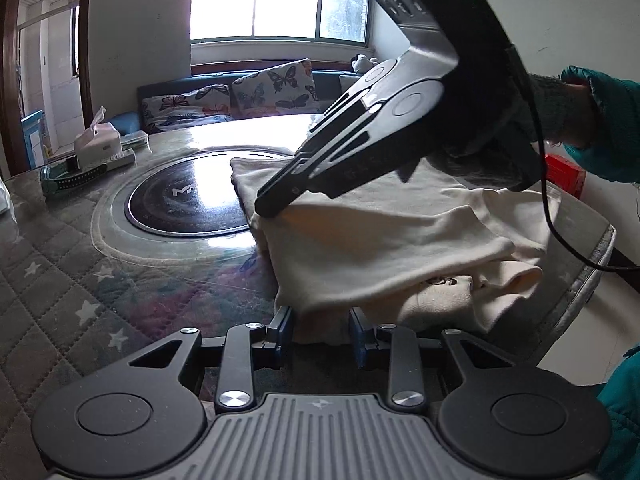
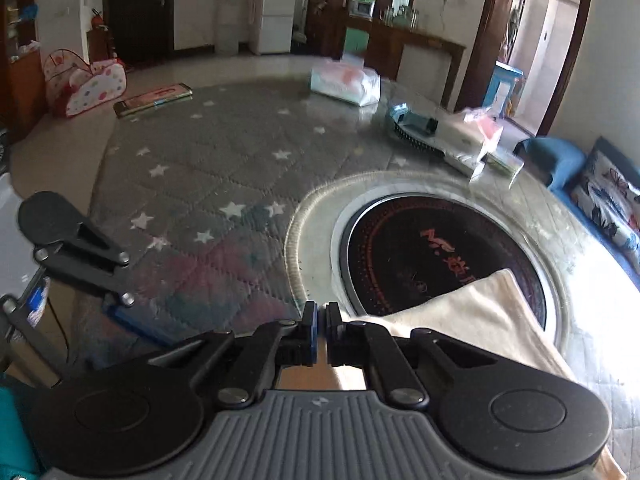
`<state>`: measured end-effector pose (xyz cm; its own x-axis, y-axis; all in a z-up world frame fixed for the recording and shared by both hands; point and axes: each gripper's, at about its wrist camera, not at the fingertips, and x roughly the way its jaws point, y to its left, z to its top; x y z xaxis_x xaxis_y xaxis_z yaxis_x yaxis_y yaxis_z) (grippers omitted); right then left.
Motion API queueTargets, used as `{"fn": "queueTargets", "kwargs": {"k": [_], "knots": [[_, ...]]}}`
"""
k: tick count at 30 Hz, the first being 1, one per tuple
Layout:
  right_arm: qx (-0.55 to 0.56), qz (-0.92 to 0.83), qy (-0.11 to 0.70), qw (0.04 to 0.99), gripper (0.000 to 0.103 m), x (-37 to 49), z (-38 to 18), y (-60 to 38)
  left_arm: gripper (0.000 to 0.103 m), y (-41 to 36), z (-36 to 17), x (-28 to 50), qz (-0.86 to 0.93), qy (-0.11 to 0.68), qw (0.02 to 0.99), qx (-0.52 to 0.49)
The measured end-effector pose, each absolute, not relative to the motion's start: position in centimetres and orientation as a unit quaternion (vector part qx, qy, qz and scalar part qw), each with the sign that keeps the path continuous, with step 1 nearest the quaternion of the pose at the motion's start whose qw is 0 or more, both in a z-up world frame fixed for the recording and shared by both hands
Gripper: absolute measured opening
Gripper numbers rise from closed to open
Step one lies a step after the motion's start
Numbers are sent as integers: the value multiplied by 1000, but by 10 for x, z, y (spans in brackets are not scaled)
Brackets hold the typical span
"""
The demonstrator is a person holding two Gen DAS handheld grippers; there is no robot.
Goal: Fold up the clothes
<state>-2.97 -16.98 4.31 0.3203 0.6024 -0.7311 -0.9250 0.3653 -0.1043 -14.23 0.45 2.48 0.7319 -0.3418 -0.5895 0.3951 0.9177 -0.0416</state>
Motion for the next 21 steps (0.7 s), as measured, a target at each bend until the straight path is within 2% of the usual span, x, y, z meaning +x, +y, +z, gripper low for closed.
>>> {"fn": "queueTargets", "kwargs": {"k": [7,11,16,21], "knots": [[-214,442,317,811,10,-27,63,-224,32,11,46,-137,-193,285,938,45],[-208,400,359,817,10,-44,54,-269,32,-5,53,-120,-201,285,936,45],[-188,365,392,823,12,-67,31,-310,32,-32,44,-83,-197,308,930,47],[-169,346,382,840,14,-74,25,-330,30,-39,26,-50,-171,339,924,53]]}}
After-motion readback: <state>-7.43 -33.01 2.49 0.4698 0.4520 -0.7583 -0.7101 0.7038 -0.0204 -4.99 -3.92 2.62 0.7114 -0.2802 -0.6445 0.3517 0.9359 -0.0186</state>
